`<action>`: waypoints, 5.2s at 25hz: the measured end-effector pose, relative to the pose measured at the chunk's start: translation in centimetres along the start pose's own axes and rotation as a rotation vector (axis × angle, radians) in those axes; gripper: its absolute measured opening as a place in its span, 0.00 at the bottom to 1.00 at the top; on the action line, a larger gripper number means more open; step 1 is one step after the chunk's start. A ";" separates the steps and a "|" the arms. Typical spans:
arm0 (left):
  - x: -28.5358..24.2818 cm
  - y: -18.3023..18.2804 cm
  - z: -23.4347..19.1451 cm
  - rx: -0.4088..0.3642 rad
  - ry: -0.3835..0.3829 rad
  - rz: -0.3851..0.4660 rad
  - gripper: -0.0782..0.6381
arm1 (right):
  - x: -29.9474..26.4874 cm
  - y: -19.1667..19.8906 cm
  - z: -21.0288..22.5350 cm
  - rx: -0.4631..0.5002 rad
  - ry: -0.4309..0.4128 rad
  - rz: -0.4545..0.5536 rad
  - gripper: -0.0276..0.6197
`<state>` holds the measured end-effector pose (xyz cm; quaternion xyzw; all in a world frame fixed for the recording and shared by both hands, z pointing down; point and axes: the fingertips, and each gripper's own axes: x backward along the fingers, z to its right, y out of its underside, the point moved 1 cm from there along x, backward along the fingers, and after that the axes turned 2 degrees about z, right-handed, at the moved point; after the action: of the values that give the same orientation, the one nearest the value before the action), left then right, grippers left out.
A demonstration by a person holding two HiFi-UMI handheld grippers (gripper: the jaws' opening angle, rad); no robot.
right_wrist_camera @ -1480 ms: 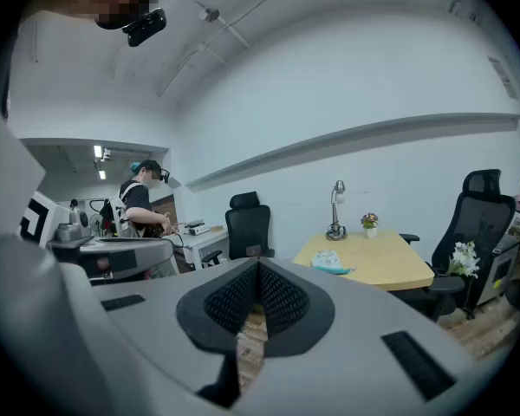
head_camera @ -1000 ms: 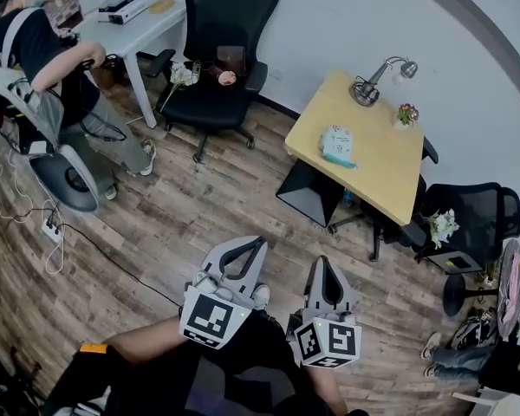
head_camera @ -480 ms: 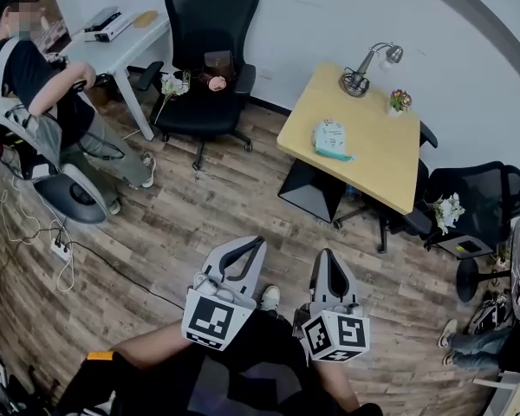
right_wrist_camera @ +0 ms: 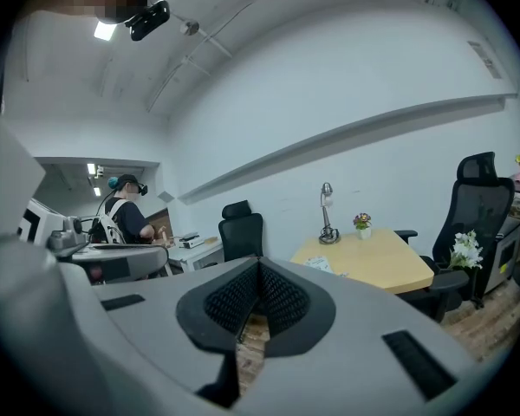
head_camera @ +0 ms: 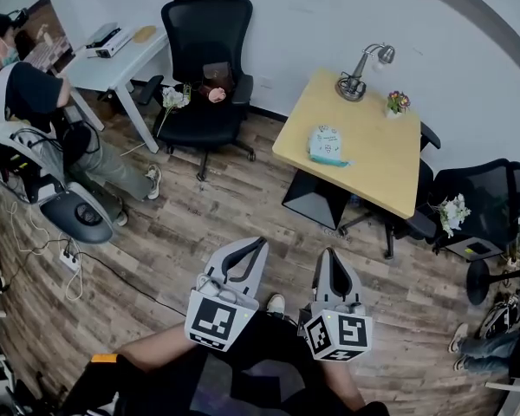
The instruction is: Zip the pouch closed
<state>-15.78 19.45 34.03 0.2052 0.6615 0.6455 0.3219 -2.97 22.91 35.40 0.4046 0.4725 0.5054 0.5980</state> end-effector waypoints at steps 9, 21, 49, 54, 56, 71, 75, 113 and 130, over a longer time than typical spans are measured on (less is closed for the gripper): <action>-2.5 -0.8 2.4 0.004 -0.043 0.011 0.12 | -0.3 -1.3 3.1 0.039 -0.052 0.014 0.07; -5.5 0.4 6.4 0.027 -0.040 -0.025 0.12 | 0.5 -0.4 7.2 0.070 -0.082 -0.041 0.07; -26.5 2.4 -2.5 0.132 0.160 -0.062 0.12 | -20.2 -1.0 15.8 0.310 0.065 -0.272 0.07; -29.8 0.1 -3.9 0.099 0.228 -0.027 0.12 | -22.8 -2.8 16.1 0.369 0.077 -0.292 0.07; -30.9 -0.4 -4.7 0.091 0.242 -0.024 0.12 | -23.7 -3.1 16.5 0.403 0.080 -0.310 0.07; -37.7 3.0 -9.0 -0.048 0.162 -0.094 0.12 | -30.4 1.1 21.9 0.620 -0.096 -0.507 0.15; -40.6 3.9 -9.4 -0.029 0.108 -0.122 0.12 | -31.9 2.9 23.8 0.713 -0.207 -0.551 0.20; -43.4 12.1 -8.6 0.111 -0.095 -0.391 0.12 | -37.3 17.0 30.0 1.251 -0.874 -0.784 0.25; -43.6 11.2 -8.5 0.097 -0.060 -0.359 0.12 | -36.3 15.8 29.1 1.046 -0.923 -0.943 0.09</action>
<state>7.66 -15.69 51.80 0.1183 0.7079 0.5386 0.4414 20.30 -10.54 62.80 0.5558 0.4734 -0.2978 0.6150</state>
